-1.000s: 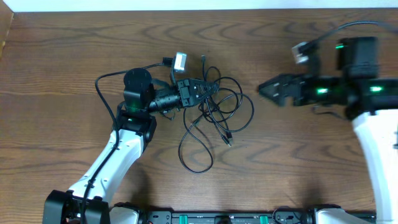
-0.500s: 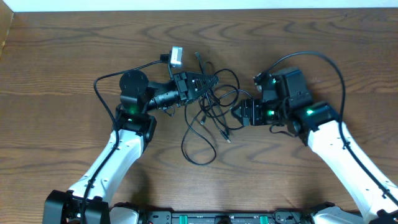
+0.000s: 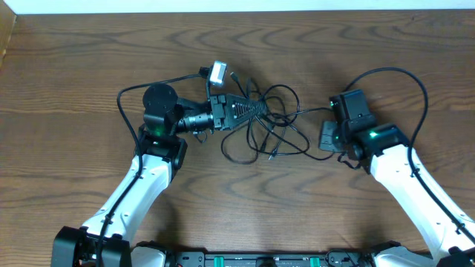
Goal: Untangle cables
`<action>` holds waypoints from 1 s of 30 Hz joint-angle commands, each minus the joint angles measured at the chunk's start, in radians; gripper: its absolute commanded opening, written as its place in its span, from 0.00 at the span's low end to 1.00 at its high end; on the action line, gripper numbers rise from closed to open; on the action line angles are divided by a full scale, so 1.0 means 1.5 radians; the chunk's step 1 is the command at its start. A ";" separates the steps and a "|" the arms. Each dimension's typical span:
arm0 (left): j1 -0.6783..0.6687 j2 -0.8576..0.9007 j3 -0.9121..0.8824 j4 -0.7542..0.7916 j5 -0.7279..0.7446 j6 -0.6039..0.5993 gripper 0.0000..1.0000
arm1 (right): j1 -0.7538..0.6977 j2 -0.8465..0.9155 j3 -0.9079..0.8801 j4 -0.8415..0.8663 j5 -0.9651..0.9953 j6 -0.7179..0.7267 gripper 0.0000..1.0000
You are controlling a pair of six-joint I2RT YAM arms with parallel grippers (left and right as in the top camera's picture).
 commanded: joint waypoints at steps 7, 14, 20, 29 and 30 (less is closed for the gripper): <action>0.002 -0.003 0.005 -0.169 0.012 0.347 0.47 | -0.093 -0.002 -0.005 -0.016 0.018 0.004 0.01; 0.002 -0.003 0.005 -0.480 -0.225 0.420 0.48 | -0.115 -0.003 -0.001 0.009 -0.134 -0.075 0.01; 0.002 -0.003 0.005 -0.555 -0.292 0.420 0.50 | -0.122 -0.040 0.014 0.133 -0.590 -0.239 0.01; 0.002 -0.003 0.005 -0.556 -0.298 0.420 0.77 | -0.142 -0.131 0.028 0.492 -0.918 -0.152 0.01; 0.001 -0.003 0.005 -0.556 -0.296 0.420 0.77 | -0.142 -0.136 0.028 0.509 -0.917 -0.142 0.01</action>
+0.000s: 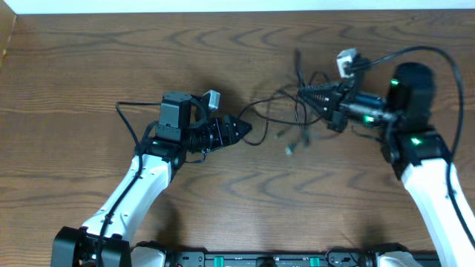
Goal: Untangle cables
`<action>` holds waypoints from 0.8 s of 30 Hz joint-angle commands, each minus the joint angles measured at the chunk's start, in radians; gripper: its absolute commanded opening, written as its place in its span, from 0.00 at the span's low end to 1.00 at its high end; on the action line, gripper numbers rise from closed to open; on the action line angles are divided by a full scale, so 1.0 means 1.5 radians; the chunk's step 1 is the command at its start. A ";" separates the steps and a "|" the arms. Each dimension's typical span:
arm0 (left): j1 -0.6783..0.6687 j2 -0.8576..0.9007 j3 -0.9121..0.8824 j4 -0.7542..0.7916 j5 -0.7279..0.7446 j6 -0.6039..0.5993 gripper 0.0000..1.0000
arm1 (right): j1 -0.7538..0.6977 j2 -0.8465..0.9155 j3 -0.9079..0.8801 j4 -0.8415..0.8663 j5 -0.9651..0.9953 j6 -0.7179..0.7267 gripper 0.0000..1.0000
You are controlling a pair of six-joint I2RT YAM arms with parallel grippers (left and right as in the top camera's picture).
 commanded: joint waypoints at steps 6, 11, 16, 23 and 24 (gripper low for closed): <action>-0.024 -0.003 0.005 0.001 0.053 0.010 0.78 | -0.003 -0.028 0.015 0.019 -0.080 0.063 0.01; -0.033 -0.003 0.005 0.010 0.061 -0.014 0.78 | -0.003 -0.027 0.015 -0.045 -0.038 0.062 0.01; -0.033 -0.003 0.005 0.071 0.061 -0.051 0.78 | -0.003 -0.027 0.015 -0.077 -0.038 0.062 0.01; -0.033 -0.003 0.005 0.226 0.061 -0.150 0.77 | -0.003 -0.027 0.015 -0.180 0.042 0.050 0.01; -0.033 -0.003 0.005 0.254 0.061 -0.170 0.78 | -0.003 -0.027 0.015 -0.195 0.055 0.050 0.01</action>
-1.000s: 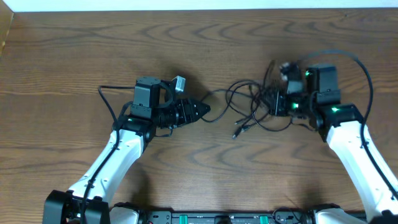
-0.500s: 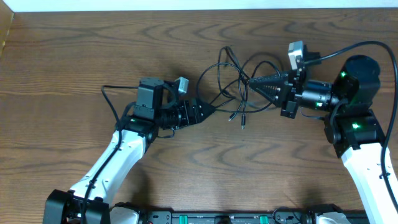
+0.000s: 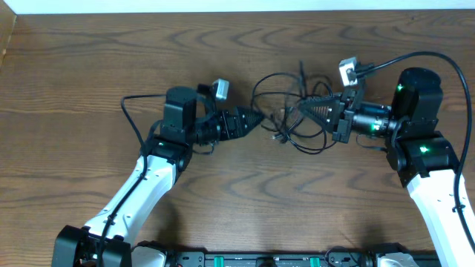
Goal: Untangle cables
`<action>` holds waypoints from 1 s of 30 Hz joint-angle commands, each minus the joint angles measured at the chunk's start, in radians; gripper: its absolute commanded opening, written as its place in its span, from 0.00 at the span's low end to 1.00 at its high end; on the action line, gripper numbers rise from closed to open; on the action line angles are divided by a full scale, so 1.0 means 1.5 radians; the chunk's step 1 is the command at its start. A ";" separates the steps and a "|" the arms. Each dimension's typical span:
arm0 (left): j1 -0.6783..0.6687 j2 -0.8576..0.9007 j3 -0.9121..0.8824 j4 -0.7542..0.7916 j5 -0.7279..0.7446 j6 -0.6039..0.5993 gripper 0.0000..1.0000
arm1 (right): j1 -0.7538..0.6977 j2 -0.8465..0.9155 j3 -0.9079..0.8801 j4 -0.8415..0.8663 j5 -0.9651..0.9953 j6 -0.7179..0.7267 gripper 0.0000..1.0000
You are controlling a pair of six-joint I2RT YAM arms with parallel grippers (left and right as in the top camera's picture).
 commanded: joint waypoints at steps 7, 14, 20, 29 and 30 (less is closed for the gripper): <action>0.000 -0.003 0.005 0.199 0.008 -0.151 0.78 | -0.002 -0.001 0.007 -0.104 0.068 -0.039 0.01; -0.001 -0.003 0.005 0.187 0.009 -0.156 0.78 | -0.002 -0.001 0.007 -0.127 0.068 -0.049 0.01; -0.001 -0.003 0.005 -0.019 -0.017 -0.158 0.78 | -0.002 -0.001 0.007 -0.124 0.077 -0.049 0.01; -0.016 -0.003 0.005 -0.115 -0.112 -0.277 0.92 | 0.025 -0.001 0.007 -0.124 0.078 -0.049 0.01; -0.026 -0.003 0.005 -0.107 -0.126 -0.281 0.92 | 0.031 -0.001 0.007 -0.124 0.078 -0.049 0.01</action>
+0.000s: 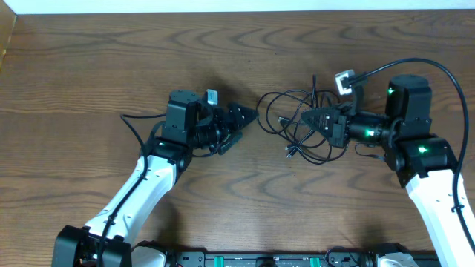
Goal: Untangle cables
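A tangle of thin black cables lies in loops on the wooden table right of centre, with loose plug ends at its lower side. My right gripper points left into the bundle's right side and is shut on a strand of it. To the left, my left gripper faces the bundle; its fingers are spread open and hold nothing. A small gap separates them from the nearest loop.
Each arm's own black cable arcs over the table beside it: one left of the left wrist, one over the right wrist. The table's far edge runs along the top.
My left gripper was shut at the bundle's left loop; now it is open and slightly back to the left. The bundle and my right gripper have shifted a little right and down.
At first my left gripper gripped the tangle at table centre, the right one beside its right end. Then the right gripper held the bundle, which was stretched out to the right between both grippers. Both then came closer together, and now only the right one holds it.
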`<action>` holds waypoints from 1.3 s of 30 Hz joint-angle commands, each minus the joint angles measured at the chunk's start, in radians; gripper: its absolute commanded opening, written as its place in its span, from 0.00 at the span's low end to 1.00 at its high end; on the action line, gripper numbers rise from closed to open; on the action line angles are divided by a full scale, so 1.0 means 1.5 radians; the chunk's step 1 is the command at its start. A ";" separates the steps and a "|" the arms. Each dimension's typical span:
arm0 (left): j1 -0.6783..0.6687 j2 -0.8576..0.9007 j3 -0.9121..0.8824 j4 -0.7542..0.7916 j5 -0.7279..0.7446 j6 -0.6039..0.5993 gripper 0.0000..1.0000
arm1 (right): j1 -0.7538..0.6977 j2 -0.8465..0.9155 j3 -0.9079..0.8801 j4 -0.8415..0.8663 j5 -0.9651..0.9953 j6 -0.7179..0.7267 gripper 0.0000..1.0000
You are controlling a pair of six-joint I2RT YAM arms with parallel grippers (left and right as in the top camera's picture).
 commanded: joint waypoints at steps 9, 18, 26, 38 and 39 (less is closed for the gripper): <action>-0.131 -0.003 0.005 0.024 -0.218 -0.080 0.92 | 0.036 -0.001 0.007 0.002 -0.010 -0.013 0.01; -0.187 0.001 0.005 0.024 -0.370 -0.097 0.32 | 0.036 -0.001 0.007 0.001 -0.022 -0.013 0.01; -0.187 0.015 0.005 0.086 -0.374 -0.099 0.19 | 0.036 -0.001 0.007 -0.002 -0.022 -0.005 0.01; -0.186 0.016 0.005 0.028 -0.278 -0.140 0.54 | 0.037 -0.001 0.007 -0.001 -0.022 -0.005 0.01; -0.187 0.016 0.005 0.028 -0.278 -0.161 0.54 | 0.037 -0.001 0.007 -0.001 -0.022 -0.005 0.01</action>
